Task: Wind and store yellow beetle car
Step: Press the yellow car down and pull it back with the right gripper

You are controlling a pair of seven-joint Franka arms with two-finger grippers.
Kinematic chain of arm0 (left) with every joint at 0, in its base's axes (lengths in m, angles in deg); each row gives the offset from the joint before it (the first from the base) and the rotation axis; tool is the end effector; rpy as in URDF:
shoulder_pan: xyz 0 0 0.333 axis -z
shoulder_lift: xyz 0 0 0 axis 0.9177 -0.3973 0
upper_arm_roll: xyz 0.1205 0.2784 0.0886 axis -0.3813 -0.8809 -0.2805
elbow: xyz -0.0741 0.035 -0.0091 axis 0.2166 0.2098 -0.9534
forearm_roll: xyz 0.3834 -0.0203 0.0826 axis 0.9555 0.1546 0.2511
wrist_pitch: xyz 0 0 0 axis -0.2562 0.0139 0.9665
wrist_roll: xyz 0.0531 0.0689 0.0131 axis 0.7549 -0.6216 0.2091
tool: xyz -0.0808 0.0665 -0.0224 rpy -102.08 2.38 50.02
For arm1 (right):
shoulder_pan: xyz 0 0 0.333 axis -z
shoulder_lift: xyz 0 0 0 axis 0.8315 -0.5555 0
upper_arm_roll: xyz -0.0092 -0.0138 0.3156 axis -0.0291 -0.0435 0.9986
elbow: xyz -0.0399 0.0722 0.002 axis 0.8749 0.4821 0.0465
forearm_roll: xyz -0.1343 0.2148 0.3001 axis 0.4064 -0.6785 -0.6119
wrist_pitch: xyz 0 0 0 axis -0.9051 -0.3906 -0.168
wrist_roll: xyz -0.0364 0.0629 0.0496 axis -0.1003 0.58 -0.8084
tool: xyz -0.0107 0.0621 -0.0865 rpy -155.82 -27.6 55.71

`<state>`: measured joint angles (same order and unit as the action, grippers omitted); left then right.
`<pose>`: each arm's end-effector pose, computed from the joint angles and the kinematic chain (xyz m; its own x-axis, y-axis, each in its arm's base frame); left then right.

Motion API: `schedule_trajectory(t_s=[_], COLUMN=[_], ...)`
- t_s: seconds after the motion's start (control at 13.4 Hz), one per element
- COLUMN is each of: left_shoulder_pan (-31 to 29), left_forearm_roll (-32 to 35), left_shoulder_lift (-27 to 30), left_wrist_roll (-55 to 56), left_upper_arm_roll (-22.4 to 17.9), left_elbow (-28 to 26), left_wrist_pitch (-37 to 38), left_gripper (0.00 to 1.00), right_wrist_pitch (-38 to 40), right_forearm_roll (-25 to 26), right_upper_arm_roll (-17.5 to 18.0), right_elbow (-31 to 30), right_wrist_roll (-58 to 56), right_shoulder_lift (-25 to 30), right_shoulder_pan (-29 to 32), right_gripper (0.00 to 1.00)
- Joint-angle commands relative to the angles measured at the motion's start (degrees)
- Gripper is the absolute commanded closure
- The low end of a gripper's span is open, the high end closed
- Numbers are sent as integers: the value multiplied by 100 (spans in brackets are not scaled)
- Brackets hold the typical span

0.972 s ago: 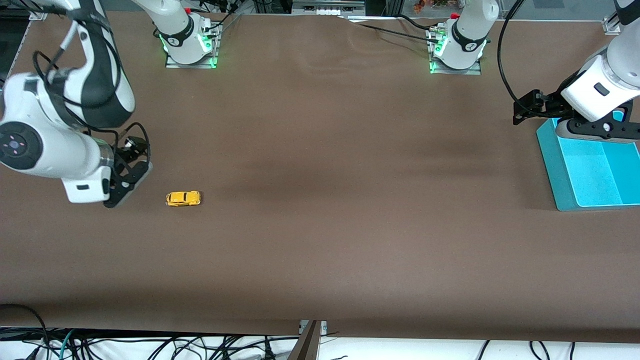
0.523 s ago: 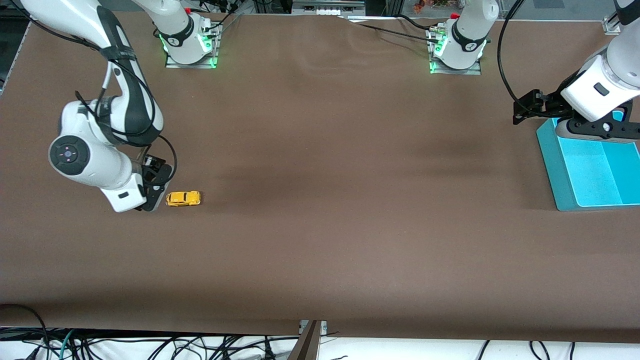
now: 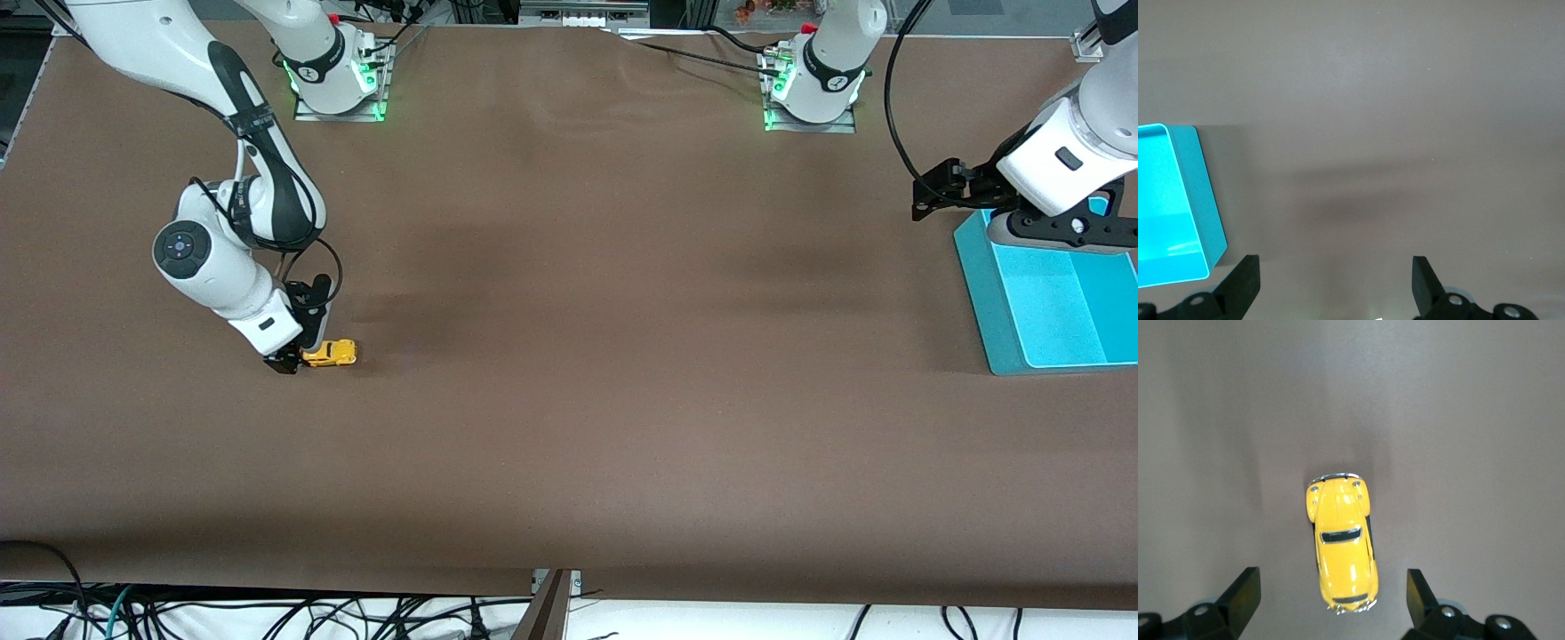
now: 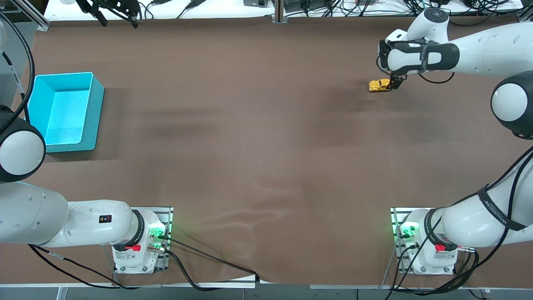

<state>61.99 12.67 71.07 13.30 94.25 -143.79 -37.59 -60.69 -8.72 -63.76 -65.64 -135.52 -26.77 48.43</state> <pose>0.5549 -0.0593 0.6035 0.9912 -0.0733 -0.1098 -0.0725 -0.9973 0.0116 0.5913 0.0698 0.2317 0.0380 0.9993 0.0020 0.9965 -0.0381 0.0742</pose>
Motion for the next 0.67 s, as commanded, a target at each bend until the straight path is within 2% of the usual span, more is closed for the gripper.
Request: schedule_trajectory(t_s=[0.0,0.52,0.6], left_shoulder_pan=[-58,-58,-58], left_forearm_roll=[14,14,5], left_shoulder_lift=[141,141,141], left_wrist_roll=[52,52,52], left_upper_arm_roll=[37,37,37], left_elbow=[-113,-113,-113], left_wrist_pitch=[55,55,55], left_gripper=[0,0,0], right_wrist_pitch=[-288,-790,-790], right_forearm_roll=[-113,-113,-113], right_upper_arm_roll=[7,16,7], right_elbow=[-47,-47,-47], right_wrist_roll=[-430,-922,-940], right_shoulder_lift=[-92,-426,-435], right_shoulder_pan=[26,62,79], right_gripper=[3,3,6])
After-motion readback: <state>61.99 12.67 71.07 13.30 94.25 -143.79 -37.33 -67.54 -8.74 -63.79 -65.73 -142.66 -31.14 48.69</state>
